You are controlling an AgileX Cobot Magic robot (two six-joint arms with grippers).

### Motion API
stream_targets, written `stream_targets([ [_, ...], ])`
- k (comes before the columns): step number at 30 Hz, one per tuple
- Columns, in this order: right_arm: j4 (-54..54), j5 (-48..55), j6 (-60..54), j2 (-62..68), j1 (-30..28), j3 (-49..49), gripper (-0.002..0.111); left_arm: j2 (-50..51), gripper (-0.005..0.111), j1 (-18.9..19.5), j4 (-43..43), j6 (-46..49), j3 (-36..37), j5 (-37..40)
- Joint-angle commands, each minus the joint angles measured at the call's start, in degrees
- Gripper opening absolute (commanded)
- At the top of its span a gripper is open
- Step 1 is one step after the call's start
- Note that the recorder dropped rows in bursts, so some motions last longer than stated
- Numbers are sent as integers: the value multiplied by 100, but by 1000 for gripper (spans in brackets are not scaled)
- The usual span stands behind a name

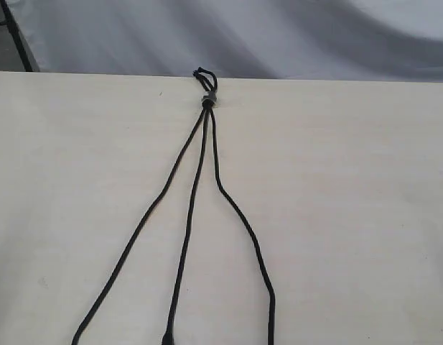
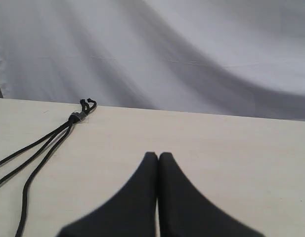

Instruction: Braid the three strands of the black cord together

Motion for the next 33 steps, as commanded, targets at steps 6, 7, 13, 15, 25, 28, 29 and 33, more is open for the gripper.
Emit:
stream_targets([
  [6, -19, 6, 11, -34, -31, 18, 0, -21, 0, -9, 14, -17, 9, 1],
  [7, -19, 6, 11, -34, -31, 18, 0, -21, 0, -9, 14, -17, 9, 1],
  [13, -19, 6, 11, -34, -31, 18, 0, -21, 0, -9, 14, -17, 9, 1],
  [15, -19, 6, 11, -34, -31, 18, 0, -21, 0, -9, 14, -17, 9, 1],
  [25, -19, -5, 11, -34, -31, 18, 0, -21, 0, -9, 14, -17, 9, 1],
  [28, -19, -28, 316, -34, -31, 18, 0, -21, 0, -9, 14, -17, 9, 1],
  [29, -9, -28, 508, -34, -31, 18, 0, -21, 0, -9, 14, -17, 9, 1],
  [33, -8, -428, 1442, -34, -31, 18, 0, -21, 0, -9, 51, -17, 9, -144],
])
